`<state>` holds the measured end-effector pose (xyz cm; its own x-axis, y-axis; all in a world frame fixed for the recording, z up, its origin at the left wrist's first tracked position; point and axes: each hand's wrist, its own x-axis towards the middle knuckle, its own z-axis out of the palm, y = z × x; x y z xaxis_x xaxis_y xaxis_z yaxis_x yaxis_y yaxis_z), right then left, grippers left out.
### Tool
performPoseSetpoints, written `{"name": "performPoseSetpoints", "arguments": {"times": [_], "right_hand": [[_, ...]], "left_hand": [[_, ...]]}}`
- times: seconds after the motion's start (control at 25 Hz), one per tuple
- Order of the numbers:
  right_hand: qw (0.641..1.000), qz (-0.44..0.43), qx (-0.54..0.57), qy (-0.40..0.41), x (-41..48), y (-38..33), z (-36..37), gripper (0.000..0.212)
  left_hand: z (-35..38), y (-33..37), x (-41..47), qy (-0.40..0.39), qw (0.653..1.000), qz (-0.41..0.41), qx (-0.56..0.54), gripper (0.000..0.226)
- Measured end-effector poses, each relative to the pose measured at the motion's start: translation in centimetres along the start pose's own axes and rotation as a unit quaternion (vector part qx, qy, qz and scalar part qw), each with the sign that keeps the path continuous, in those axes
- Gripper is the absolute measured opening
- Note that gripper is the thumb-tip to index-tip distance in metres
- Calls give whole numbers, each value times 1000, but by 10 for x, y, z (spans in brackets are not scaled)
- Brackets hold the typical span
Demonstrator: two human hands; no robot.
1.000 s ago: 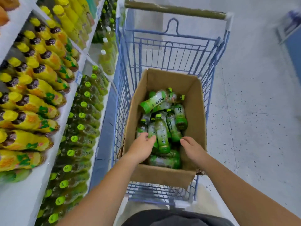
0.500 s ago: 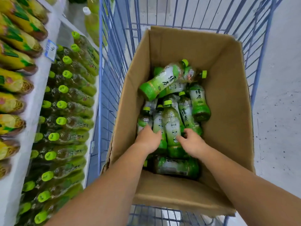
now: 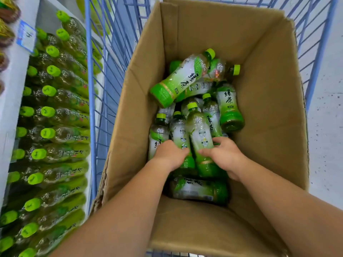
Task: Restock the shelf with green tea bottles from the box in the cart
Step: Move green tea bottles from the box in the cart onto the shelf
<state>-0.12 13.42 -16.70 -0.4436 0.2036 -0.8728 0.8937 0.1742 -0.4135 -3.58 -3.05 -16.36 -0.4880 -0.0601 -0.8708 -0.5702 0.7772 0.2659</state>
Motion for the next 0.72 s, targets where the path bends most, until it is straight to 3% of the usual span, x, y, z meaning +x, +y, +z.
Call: {"name": "performPoseSetpoints", "arguments": {"times": [0.12,0.28,0.44,0.6,0.72], "right_hand": [[999,-5,27,21,-1,-5,-17,30],[999,-3,-32,32,7,1,-16,31],[999,7,39,21,13,4,-12,30],[998,-7,61,14,15,4,-9,36],[998,5,63,-5,14,3,-4,49]], "left_hand": [[-3,5,-4,-43,996,-24,-68,31],[-3,6,0,-72,988,-58,-121,68],[3,4,1,-47,990,-58,-116,52],[4,5,-3,-33,990,-82,-110,103],[3,7,-4,-56,985,-79,-145,102]]}}
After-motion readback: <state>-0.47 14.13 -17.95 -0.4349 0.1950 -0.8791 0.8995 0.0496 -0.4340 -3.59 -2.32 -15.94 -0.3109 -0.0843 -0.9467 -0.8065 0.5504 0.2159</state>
